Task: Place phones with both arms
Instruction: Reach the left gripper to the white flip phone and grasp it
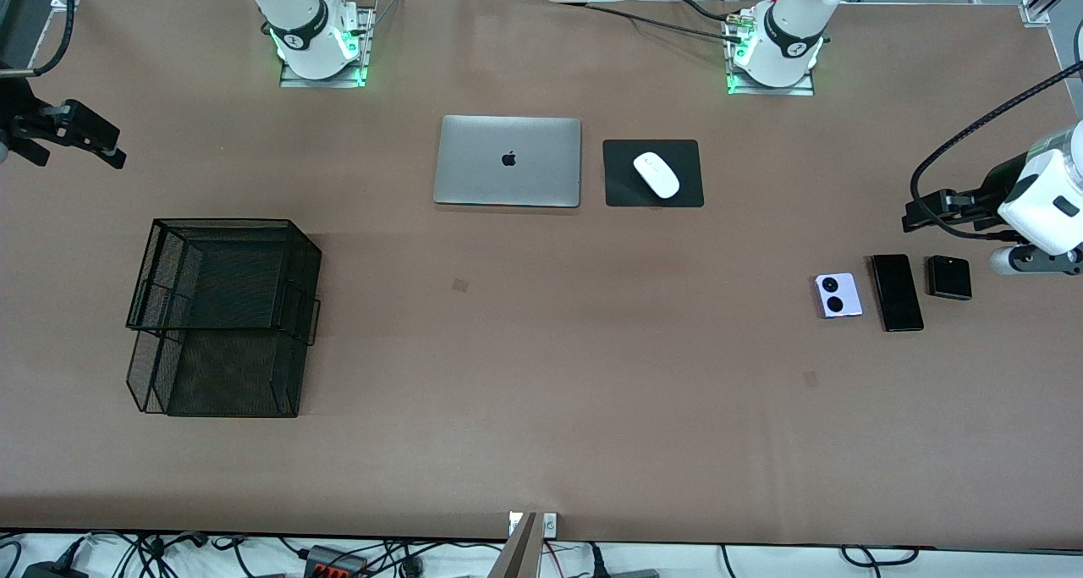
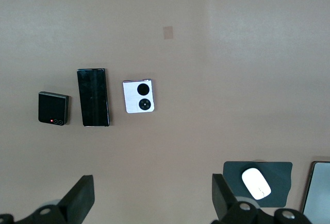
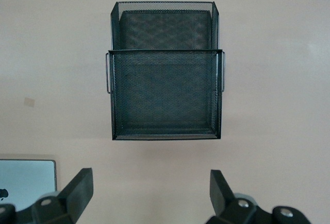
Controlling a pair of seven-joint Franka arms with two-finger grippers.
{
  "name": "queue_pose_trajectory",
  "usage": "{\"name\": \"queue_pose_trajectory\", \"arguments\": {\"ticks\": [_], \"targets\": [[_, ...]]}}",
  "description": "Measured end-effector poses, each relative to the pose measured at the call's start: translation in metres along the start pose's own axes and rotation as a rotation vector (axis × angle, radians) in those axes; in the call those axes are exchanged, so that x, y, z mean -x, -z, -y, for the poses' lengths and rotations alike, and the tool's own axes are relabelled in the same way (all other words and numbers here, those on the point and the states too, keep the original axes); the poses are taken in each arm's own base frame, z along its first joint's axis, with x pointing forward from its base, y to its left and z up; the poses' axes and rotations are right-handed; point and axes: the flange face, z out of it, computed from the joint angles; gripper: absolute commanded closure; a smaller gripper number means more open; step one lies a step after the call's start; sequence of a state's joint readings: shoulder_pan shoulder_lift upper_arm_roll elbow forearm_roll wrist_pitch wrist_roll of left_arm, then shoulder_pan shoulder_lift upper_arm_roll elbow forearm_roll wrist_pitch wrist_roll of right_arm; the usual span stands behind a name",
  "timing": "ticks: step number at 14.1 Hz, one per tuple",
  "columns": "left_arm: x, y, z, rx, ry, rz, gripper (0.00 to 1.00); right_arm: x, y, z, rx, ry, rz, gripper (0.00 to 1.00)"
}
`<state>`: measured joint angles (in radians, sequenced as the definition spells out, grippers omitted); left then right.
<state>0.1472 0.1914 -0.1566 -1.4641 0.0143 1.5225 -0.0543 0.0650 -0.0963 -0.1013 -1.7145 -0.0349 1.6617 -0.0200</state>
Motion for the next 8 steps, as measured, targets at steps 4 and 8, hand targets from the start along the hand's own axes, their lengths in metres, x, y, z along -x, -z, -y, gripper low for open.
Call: {"name": "queue_pose_trajectory", "arguments": {"ticks": [4, 8], "targets": [[0.001, 0.0, 0.001, 0.0, 0.001, 0.005, 0.0, -0.002, -0.005, 0.0, 0.001, 0.0, 0.008, 0.0], [0.0, -0.017, 0.001, -0.001, -0.002, 0.056, 0.0, -0.004, -0.008, 0.001, 0.002, 0.001, 0.012, 0.0]]}}
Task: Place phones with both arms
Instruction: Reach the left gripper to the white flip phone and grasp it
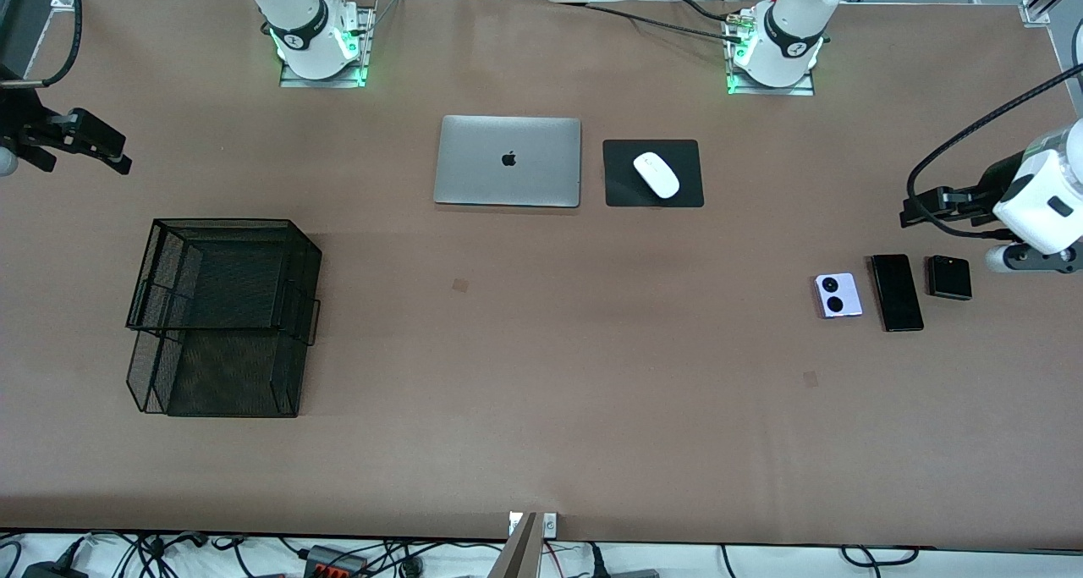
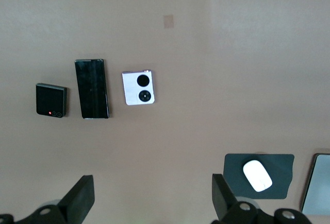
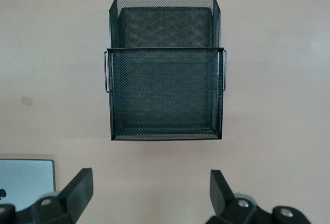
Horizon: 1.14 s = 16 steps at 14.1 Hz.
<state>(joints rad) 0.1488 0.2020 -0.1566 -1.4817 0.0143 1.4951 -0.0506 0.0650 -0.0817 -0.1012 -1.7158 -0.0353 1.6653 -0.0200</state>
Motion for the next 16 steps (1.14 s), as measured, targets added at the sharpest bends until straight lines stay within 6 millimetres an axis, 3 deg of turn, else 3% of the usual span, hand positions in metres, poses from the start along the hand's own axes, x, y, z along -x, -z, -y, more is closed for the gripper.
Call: {"name": "queue_pose_trajectory", "arguments": {"ticks": [4, 7, 10, 13, 16], "targets": [[-0.024, -0.048, 0.012, 0.01, 0.017, 0.038, 0.0, 0.0, 0.0, 0.0, 0.0, 0.0, 0.0, 0.0], [-0.05, -0.124, 0.029, 0.024, 0.043, -0.014, 0.0, 0.0, 0.0, 0.0, 0.0, 0.0, 0.0, 0.0], [-0.062, -0.199, 0.043, 0.038, 0.066, -0.047, 0.0, -0.001, -0.002, 0.001, 0.0, 0.001, 0.003, 0.0], [-0.058, -0.26, 0.051, 0.046, 0.074, -0.113, 0.0, -0.003, -0.006, 0.002, 0.001, 0.004, 0.01, 0.0], [-0.054, -0.291, 0.052, 0.051, 0.073, -0.124, 0.0, -0.003, -0.006, 0.003, 0.001, 0.005, 0.01, 0.0]]}}
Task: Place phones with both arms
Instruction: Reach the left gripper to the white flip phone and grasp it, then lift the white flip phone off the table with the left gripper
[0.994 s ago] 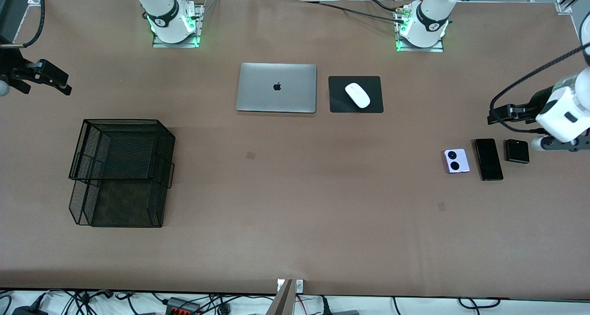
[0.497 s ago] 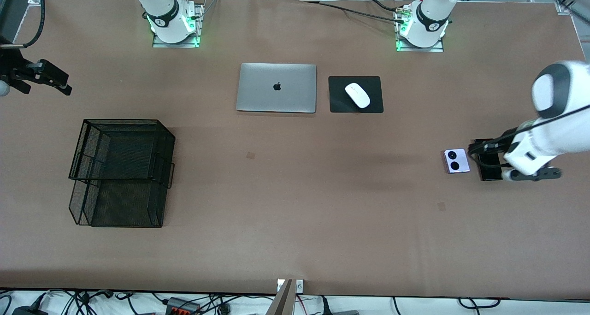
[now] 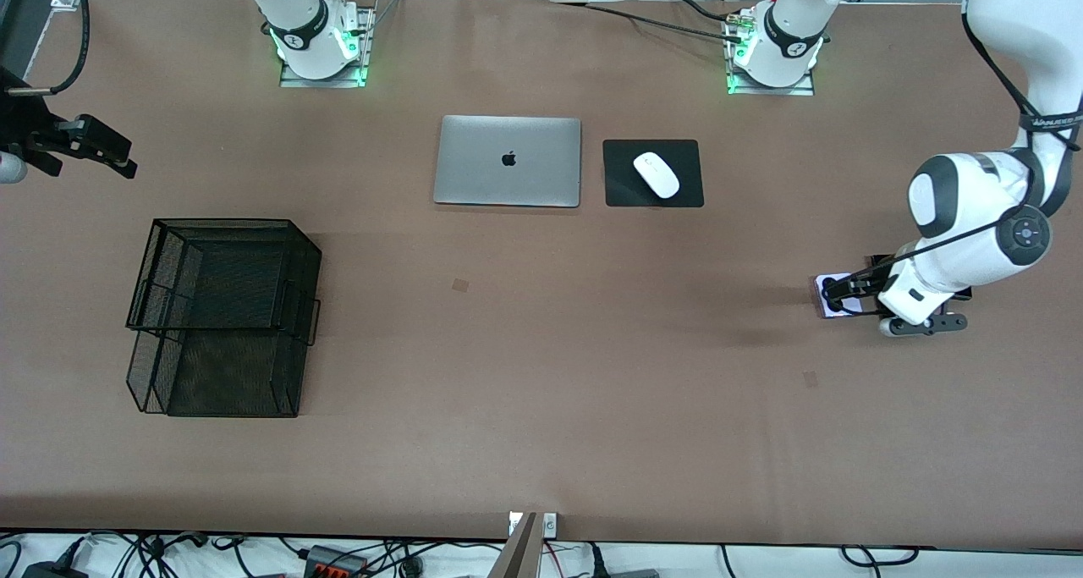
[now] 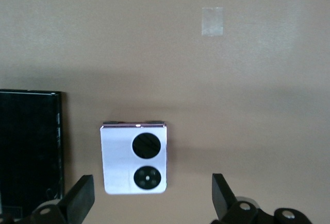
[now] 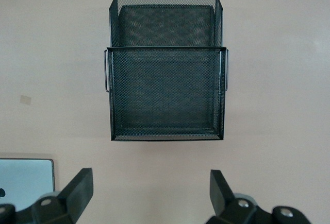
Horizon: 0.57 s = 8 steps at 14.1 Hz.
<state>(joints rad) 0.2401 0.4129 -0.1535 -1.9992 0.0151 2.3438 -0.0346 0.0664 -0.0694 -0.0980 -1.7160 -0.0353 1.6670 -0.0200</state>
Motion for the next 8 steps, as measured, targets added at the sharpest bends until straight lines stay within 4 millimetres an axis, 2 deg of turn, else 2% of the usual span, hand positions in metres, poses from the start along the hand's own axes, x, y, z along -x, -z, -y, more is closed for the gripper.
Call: {"name": "queue_pose_trajectory", "arguments": {"ticks": [4, 8], "targets": [[0.0, -0.047, 0.026, 0.015, -0.006, 0.008, 0.0, 0.0, 0.0, 0.002, 0.0, 0.004, 0.0, 0.0], [0.002, -0.061, 0.031, 0.021, -0.008, 0.021, 0.0, 0.0, 0.0, 0.005, 0.0, 0.009, -0.001, 0.0]]}}
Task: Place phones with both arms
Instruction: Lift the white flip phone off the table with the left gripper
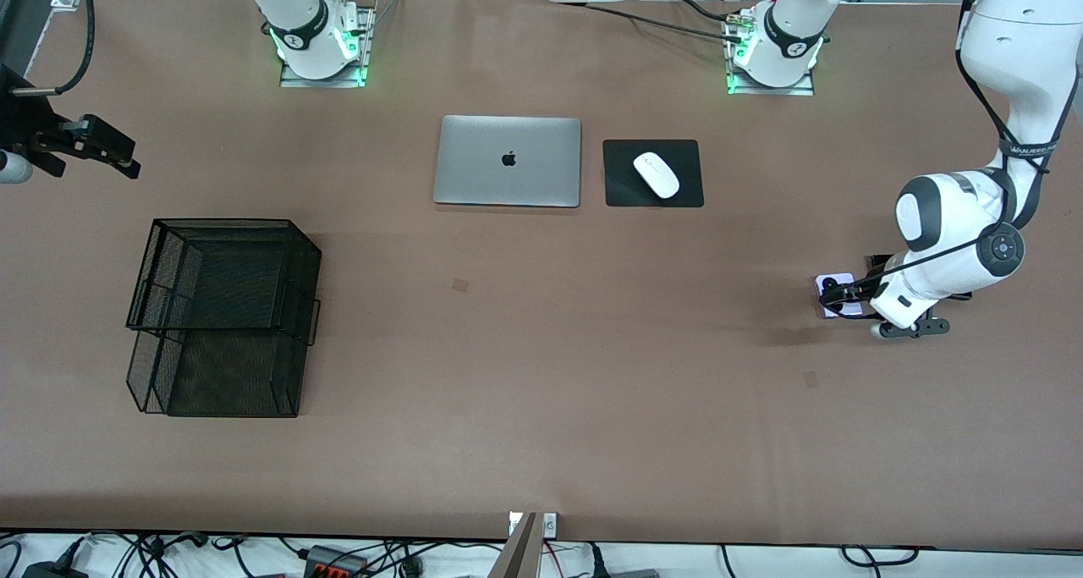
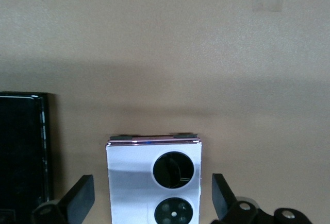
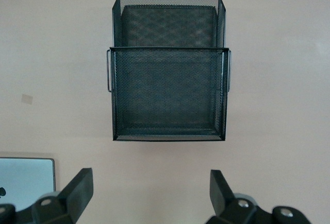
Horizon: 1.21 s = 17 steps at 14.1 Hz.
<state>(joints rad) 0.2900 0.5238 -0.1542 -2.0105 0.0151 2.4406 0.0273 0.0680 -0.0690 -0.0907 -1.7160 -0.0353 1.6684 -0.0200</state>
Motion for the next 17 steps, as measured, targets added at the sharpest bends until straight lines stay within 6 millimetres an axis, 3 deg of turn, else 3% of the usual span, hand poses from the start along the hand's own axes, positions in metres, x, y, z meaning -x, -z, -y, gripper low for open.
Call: {"name": "queue_pose_trajectory", "arguments": {"ticks": [10, 17], "targets": [[0.002, -0.017, 0.0, 0.006, -0.002, 0.023, 0.0, 0.0, 0.0, 0.001, 0.0, 0.002, -0.003, 0.0], [0.001, -0.021, 0.0, 0.005, -0.045, 0.013, 0.55, -0.001, 0.0, 0.002, 0.0, 0.004, -0.004, 0.0]]}}
